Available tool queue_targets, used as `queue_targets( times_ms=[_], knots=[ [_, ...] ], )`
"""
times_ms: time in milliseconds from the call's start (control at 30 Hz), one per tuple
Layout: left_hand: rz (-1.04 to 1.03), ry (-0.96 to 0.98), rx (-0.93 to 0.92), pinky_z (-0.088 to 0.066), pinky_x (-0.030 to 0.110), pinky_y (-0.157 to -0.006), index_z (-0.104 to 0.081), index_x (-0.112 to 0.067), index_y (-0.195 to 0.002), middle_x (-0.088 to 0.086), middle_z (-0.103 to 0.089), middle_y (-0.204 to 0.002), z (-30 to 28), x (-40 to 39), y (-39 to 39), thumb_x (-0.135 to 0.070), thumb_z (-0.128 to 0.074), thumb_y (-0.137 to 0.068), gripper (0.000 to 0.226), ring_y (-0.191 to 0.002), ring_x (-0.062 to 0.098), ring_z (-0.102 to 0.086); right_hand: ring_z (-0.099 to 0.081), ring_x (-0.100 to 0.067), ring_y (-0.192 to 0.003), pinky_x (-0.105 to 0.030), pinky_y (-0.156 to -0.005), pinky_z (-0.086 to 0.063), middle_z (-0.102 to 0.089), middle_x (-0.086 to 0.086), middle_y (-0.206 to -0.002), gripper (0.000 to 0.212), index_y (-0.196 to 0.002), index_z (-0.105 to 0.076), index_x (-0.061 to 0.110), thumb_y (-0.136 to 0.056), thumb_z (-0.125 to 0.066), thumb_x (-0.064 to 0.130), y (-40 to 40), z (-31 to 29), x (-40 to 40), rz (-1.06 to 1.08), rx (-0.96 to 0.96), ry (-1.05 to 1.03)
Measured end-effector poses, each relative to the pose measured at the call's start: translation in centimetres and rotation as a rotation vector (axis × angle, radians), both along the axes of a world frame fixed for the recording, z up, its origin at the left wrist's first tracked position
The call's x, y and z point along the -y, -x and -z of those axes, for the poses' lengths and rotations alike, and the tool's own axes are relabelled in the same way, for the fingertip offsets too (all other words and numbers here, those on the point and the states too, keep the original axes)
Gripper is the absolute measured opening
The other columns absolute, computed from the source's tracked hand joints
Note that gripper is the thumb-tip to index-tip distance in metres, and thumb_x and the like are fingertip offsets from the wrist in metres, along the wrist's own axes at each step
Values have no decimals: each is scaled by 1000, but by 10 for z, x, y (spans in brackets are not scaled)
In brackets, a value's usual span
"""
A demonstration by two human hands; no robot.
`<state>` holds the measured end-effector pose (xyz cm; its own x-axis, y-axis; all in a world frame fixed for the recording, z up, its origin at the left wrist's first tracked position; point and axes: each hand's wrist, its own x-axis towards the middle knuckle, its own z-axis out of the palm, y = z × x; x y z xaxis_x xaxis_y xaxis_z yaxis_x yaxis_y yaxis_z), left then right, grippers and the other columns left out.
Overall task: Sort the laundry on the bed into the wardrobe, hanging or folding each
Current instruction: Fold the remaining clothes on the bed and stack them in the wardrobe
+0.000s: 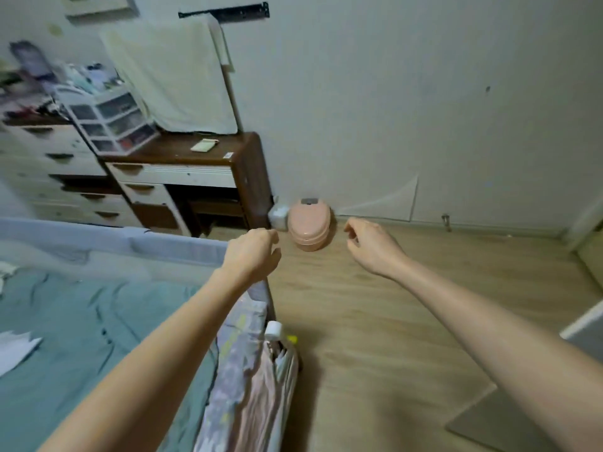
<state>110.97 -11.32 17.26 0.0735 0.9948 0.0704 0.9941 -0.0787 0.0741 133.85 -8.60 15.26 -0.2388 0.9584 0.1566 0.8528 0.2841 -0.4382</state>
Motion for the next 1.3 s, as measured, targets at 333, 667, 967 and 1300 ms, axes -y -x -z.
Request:
queue_targets(
  times_ms=[333, 667, 967, 1300],
  knots=[
    [-121, -28, 1, -42, 33, -71, -62, -19, -110, 4, -65, -111, 25, -207, 12, -28, -46, -94, 24, -100, 29, -61, -59, -32, -104, -39, -83, -50, -64, -12, -112, 23, -109, -58, 13, -89, -46, 16, 37, 13, -244, -147, 85, 0],
    [-355, 61, 69, -47, 34, -79, -60, -18, -116, 3, -64, -115, 29, -394, 83, -33, -48, -96, 28, -104, 24, -60, -55, -24, -89, -28, -70, -40, -59, -6, -103, 19, -112, -54, 13, -95, -45, 15, 135, -3, -478, -452, 168, 44],
    [-638, 201, 53, -49, 37, -84, -57, -16, -121, 6, -60, -119, 59, -505, 256, -35, -47, -97, 32, -109, 27, -57, -58, -25, -88, -38, -75, -51, -62, -6, -102, 13, -102, -54, 16, -92, -46, 16, 331, 10, -617, -736, 209, 38],
    [-1010, 89, 148, -52, 37, -79, -62, -13, -113, 7, -63, -112, 52, -515, 430, -29, -47, -95, 28, -102, 28, -60, -62, -24, -85, -43, -74, -55, -64, -9, -99, 19, -109, -56, 13, -94, -45, 17, 578, 9, -681, -1102, 231, 93]
  ],
)
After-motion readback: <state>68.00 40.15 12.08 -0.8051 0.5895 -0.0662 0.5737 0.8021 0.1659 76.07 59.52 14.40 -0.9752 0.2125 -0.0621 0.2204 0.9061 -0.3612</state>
